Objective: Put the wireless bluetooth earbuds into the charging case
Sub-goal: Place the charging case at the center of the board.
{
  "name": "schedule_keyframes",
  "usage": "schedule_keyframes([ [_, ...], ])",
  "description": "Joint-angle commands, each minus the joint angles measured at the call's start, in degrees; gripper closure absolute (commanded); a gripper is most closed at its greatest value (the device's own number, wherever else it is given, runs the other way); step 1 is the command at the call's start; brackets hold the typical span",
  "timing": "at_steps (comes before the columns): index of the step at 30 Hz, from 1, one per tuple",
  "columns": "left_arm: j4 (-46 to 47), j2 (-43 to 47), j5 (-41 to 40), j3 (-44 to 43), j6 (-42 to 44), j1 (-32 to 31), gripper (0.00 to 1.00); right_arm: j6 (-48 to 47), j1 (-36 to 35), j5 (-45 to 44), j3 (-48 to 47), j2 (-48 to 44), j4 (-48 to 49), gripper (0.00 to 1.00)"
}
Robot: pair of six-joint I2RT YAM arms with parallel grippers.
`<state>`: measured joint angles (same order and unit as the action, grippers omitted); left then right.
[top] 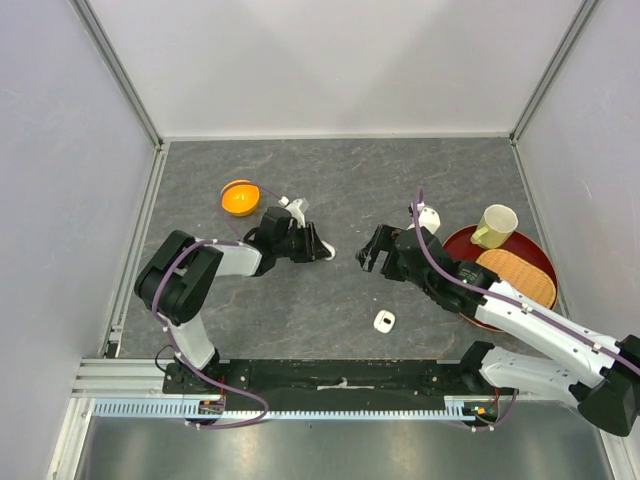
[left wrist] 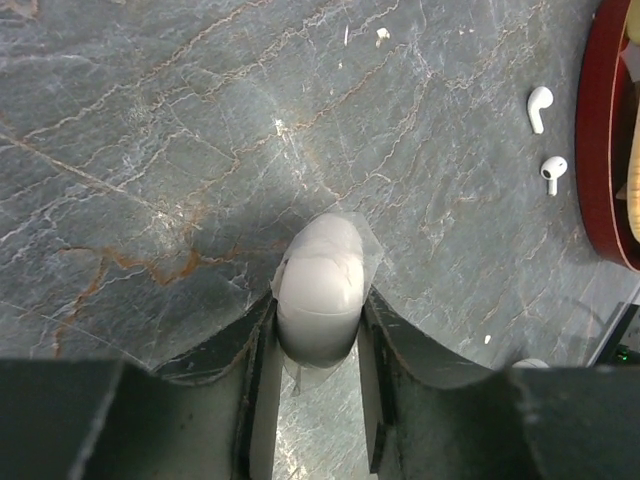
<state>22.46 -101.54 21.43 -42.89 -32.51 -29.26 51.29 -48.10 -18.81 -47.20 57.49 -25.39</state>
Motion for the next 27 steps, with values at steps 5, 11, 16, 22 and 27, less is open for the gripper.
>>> schedule_keyframes([
  [5, -6.81, 1.43, -3.23, -1.84, 4.56, 0.25, 0.38, 0.57, 0.28, 1.32, -2.37, 0.78, 0.95, 0.02],
  [11, -9.27, 3.62, -5.34, -1.58, 5.53, 0.25, 0.14, 0.57, 0.28, 1.49, -1.84, 0.95, 0.95, 0.02],
  [16, -10.24, 6.95, -8.68, -0.09, 6.23, 0.25, 0.12, 0.39, 0.28, 1.58, -1.06, 0.34, 0.87, 0.02],
  [22, -11.38, 15.20, -13.52, 2.72, 7.28, 0.25, 0.10, 0.48, 0.20, 0.62, 0.79, -0.54, -0.19, 0.02],
  [27, -9.28, 25.23, -18.86, 7.20, 7.73, 0.16, 0.09, 3.45, 0.28, 0.35, 3.42, -0.54, -2.73, 0.02],
])
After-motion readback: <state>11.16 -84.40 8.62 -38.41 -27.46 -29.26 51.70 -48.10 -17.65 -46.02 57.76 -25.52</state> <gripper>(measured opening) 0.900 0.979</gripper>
